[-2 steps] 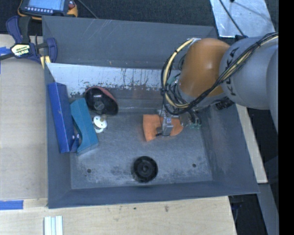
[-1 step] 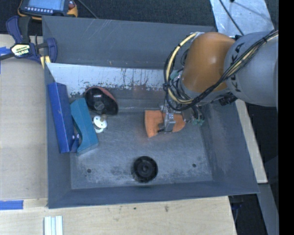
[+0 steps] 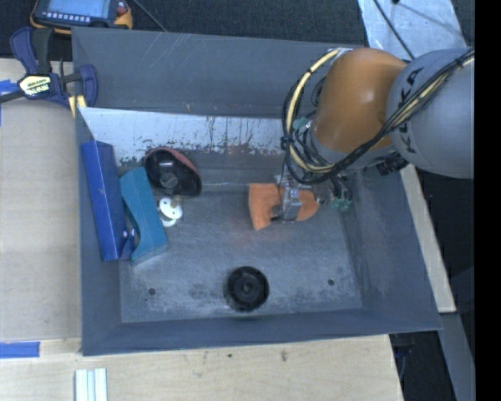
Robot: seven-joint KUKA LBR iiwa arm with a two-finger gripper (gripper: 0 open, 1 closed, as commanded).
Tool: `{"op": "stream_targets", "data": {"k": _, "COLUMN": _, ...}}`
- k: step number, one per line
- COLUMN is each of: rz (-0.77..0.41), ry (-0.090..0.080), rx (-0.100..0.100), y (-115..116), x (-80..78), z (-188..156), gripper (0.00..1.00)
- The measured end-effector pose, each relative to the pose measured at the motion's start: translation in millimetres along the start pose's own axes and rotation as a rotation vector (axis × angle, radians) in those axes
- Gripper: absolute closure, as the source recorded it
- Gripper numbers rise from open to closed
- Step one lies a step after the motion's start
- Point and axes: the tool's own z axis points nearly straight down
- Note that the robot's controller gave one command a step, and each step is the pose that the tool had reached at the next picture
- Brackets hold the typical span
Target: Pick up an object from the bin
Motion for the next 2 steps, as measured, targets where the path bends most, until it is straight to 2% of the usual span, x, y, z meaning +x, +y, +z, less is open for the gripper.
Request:
{"op": "stream_targets", "data": {"k": 1, "rz": 0.000, "ry": -0.002, "rx": 0.000, "y": -0.1, "x": -0.6, "z": -5.3, "gripper": 1.00}}
{"op": "stream_targets", "data": {"k": 2, "rz": 0.000, "ry": 0.004, "rx": 0.000, "y": -0.1, "x": 0.4, "z": -11.5, "gripper": 1.00}}
